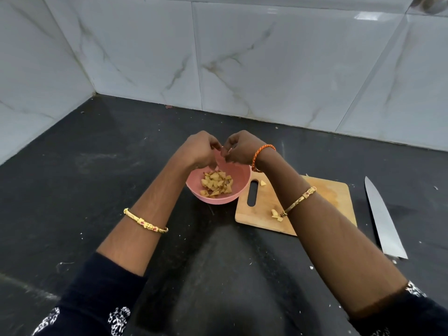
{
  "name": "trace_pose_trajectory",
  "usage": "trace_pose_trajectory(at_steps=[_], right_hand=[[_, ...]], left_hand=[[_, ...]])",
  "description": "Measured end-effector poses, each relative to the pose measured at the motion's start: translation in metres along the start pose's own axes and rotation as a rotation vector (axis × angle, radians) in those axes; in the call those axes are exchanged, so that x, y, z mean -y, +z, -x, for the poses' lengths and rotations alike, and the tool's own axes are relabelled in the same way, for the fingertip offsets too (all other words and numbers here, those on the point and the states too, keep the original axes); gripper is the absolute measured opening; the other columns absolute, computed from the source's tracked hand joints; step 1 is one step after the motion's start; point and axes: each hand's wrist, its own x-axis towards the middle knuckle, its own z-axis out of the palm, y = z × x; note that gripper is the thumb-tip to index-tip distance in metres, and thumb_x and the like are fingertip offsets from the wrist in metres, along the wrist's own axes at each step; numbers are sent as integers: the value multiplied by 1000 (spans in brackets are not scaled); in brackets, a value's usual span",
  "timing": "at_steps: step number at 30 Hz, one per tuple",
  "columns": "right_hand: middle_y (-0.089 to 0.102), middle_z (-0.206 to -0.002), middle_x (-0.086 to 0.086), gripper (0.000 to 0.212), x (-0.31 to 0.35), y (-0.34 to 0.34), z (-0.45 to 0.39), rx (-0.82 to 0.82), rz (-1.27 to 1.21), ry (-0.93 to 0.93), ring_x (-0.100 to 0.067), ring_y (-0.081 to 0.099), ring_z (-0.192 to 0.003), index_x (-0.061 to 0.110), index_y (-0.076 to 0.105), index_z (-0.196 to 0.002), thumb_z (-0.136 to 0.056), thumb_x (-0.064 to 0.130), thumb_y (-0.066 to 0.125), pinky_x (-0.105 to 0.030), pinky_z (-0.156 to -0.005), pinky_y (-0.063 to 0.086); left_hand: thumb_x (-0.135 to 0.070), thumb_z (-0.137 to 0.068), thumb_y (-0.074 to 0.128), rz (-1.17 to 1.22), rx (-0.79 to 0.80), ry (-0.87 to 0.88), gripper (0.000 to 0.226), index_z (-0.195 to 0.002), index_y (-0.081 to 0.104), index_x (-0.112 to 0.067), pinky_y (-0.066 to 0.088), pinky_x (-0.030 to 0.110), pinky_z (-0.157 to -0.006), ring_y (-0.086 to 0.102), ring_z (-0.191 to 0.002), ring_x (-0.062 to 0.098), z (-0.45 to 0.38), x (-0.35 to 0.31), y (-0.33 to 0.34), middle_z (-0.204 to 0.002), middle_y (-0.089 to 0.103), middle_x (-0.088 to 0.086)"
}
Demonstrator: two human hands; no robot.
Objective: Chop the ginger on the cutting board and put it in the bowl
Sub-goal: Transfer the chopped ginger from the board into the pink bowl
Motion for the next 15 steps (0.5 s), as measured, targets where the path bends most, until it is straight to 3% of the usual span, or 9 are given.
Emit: trace_pose_trajectory(at_steps=[4,7,11,15], right_hand=[[63,-82,-3,16,0,-2,1,-91,-105,-59,-20,63,-86,14,60,-73,-80,3,70,-34,-82,55],[63,-91,-5,3,-2,-1,0,-16,-29,-43,-20,60,-92,10,65,-84,-85,12,67,-35,-85,53],[63,-104,-6,8,-6,-2,1,-13,-18,-33,-21,58,-101,9,67,-94,-88,11,62,-32,-85,49],[63,-82,-1,19,-9,-11,6,-131,-193,-50,-19,63,-89,17,60,-77,-87,1,58,-34,-85,55]], left_hand=[[-1,-70,76,34,-121,36,59,-124,58,-16,41,36,-97,46,-126,24,1,4,3,-138,49,5],[-5,-77,72,83,-121,54,48,-121,59,-17,41,31,-92,48,-124,20,-1,7,3,-135,52,3],[-1,-80,67,93,-24,4,50,-127,55,-17,42,25,-83,53,-117,18,-2,13,1,-131,55,5],[-8,-78,72,83,-216,44,51,-125,56,-16,38,27,-93,48,-124,17,0,14,6,-134,53,3]])
